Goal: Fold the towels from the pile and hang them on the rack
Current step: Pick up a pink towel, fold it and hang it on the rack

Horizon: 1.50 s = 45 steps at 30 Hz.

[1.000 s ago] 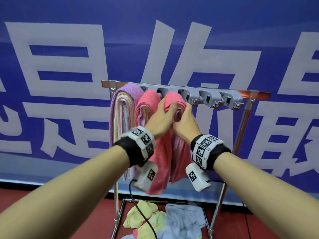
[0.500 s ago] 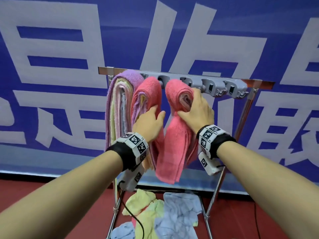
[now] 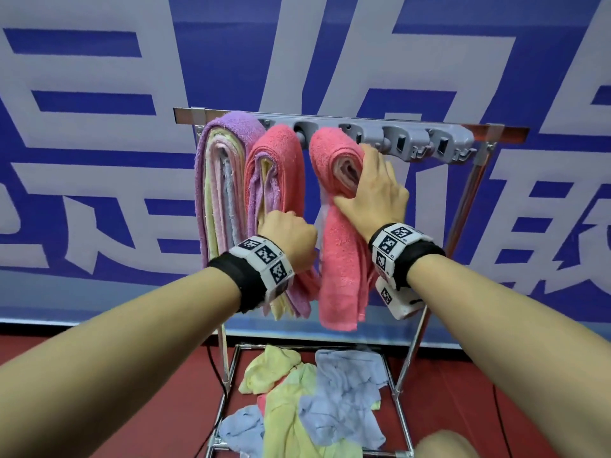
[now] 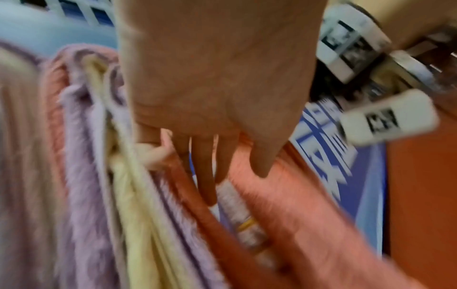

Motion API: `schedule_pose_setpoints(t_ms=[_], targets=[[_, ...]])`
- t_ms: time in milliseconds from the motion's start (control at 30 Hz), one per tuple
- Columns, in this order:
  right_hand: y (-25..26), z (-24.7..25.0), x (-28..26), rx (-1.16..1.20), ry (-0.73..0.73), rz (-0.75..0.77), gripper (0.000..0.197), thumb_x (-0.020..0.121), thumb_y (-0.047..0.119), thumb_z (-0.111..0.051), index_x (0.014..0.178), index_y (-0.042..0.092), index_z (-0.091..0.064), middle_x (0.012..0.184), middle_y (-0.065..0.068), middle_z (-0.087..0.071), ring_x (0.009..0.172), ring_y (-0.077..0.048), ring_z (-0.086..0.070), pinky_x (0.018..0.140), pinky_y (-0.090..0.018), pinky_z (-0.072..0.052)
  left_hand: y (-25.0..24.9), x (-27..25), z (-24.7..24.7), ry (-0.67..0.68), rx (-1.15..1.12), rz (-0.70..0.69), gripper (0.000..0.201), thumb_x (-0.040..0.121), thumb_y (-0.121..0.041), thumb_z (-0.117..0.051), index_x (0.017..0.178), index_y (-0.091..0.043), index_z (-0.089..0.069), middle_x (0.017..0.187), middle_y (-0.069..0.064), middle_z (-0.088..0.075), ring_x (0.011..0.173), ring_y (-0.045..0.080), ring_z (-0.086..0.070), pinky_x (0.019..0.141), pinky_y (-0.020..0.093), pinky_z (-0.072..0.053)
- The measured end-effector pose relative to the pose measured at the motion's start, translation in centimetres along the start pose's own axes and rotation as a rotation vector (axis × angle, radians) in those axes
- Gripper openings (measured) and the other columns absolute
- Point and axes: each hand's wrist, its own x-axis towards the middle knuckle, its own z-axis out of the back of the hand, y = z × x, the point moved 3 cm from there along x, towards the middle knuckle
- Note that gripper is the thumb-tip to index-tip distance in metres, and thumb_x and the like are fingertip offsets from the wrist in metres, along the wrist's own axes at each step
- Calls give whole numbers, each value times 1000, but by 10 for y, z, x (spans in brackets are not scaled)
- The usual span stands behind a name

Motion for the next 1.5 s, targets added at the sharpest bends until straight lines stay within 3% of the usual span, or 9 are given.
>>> schedule_pose_setpoints(t_ms=[200,367,633,733,867,1067,1200,1367,1500], targets=[[-8,-28,-22,479,174,-151,77,84,74,-57,140,25,-39,138,-2,-59,125,-25,-58,103,-46,-48,-4,0,-2,-266,-982,334,52,76,-47,-74,113,-16,-54,101,1,-69,97,26,-66,77,33,-43],[-23,-30,-29,579,258,-115,50,95,49,-63,134,23,-47,128,0,-67,115,-20,-64,101,-45,-51,-16,-8,-25,-423,-1013,431,35,91,-25,-63,117,-15,-43,108,12,-67,102,38,-64,85,46,-49],[-3,-35,-36,485,300,-165,106,67,67,-83,146,20,-31,138,-7,-61,121,-28,-62,102,-46,-52,2,-26,-47,-633,-1109,315,61,92,-7,-51,141,-32,-26,115,18,-65,89,43,-65,77,52,-53],[6,-46,-34,536,233,-252,84,73,51,-83,135,16,-38,122,-9,-67,110,-34,-67,94,-44,-55,5,-37,-54,-616,-905,143,77,86,2,-55,144,-36,-19,132,17,-57,75,42,-64,65,48,-54],[-4,-44,-29,568,183,-276,59,77,37,-80,123,19,-49,109,-6,-70,100,-32,-68,88,-42,-56,-1,-33,-62,-422,-537,41,44,86,1,-54,125,-19,-48,135,9,-45,67,39,-62,56,46,-53],[-34,-19,-15,423,168,-189,55,74,31,-76,123,25,-52,105,-1,-71,96,-30,-66,84,-40,-56,-16,9,-49,-368,-888,230,49,76,5,-48,122,-4,-65,123,21,-64,113,41,-60,100,41,-45],[-45,-5,-6,324,179,-155,51,75,31,-72,122,24,-52,107,-6,-71,101,-36,-64,85,-44,-54,-27,35,-35,-359,-1102,285,54,72,12,-49,125,5,-60,135,26,-55,123,41,-54,108,31,-33],[-43,-14,-13,278,235,-145,49,77,37,-73,118,24,-49,108,-4,-69,99,-35,-63,77,-39,-49,-33,8,-69,-105,-831,164,67,82,-6,-49,147,-23,-47,158,12,-28,128,40,-52,107,45,-45],[-36,-34,-26,379,318,-157,56,78,42,-74,124,21,-48,112,-4,-69,103,-31,-64,87,-42,-54,-30,-18,-80,58,-784,122,55,88,-12,-58,143,-18,-52,154,15,-30,126,37,-55,106,41,-46]])
